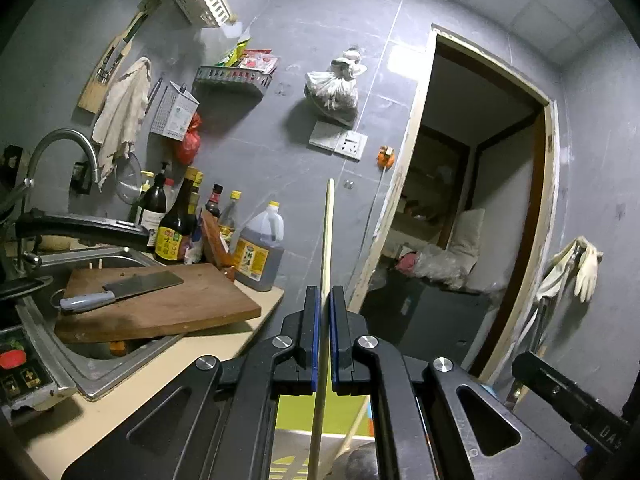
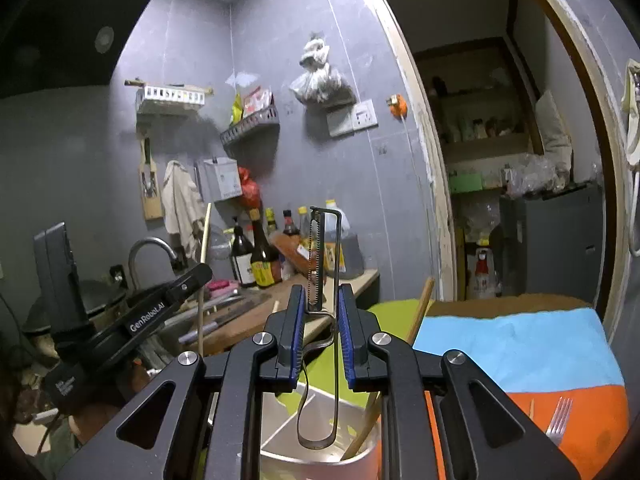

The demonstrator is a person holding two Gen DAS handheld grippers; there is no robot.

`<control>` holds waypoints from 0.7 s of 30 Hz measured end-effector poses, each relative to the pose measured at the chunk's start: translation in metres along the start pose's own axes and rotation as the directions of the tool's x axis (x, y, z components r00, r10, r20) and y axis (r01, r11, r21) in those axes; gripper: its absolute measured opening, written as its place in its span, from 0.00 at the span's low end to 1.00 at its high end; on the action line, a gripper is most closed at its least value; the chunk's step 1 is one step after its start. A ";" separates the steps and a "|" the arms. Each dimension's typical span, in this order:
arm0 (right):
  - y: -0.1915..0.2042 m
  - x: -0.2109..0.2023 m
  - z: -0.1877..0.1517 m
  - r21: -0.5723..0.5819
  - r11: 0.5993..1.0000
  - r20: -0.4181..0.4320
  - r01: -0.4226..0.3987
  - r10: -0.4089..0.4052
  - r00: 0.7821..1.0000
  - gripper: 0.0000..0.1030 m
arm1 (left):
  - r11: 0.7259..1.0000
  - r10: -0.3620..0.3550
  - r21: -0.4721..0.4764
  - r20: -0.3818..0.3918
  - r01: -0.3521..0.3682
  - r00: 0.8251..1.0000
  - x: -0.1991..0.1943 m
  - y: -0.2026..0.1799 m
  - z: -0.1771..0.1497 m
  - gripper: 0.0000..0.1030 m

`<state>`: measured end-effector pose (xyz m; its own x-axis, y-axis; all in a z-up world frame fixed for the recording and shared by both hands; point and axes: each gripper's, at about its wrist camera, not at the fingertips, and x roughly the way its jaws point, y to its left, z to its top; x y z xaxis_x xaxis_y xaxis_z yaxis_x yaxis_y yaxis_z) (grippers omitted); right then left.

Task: Organize utensils
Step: 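Lift the chopstick and wire utensil and carry both over the white basket, then open both tools to drop the chopstick and wire utensil into the basket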

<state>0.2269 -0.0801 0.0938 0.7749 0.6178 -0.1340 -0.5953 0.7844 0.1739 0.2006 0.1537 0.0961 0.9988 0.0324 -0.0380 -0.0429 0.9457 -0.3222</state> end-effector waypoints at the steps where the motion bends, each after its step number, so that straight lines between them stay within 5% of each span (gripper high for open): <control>1: 0.000 0.003 -0.003 -0.001 1.000 -0.011 0.001 -0.001 1.000 0.14 | 1.000 0.002 0.000 -0.003 -0.002 1.000 0.001 0.001 -0.004 0.02; 21: -0.001 0.021 -0.028 0.008 1.000 -0.108 0.007 -0.006 0.994 0.14 | 0.999 -0.040 -0.007 -0.106 0.039 0.994 0.007 0.010 -0.035 0.02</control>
<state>0.2376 -0.0670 0.0630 0.7511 0.6153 -0.2393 -0.5880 0.7883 0.1812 0.2062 0.1521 0.0596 0.9914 -0.0397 -0.1250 -0.0039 0.9439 -0.3303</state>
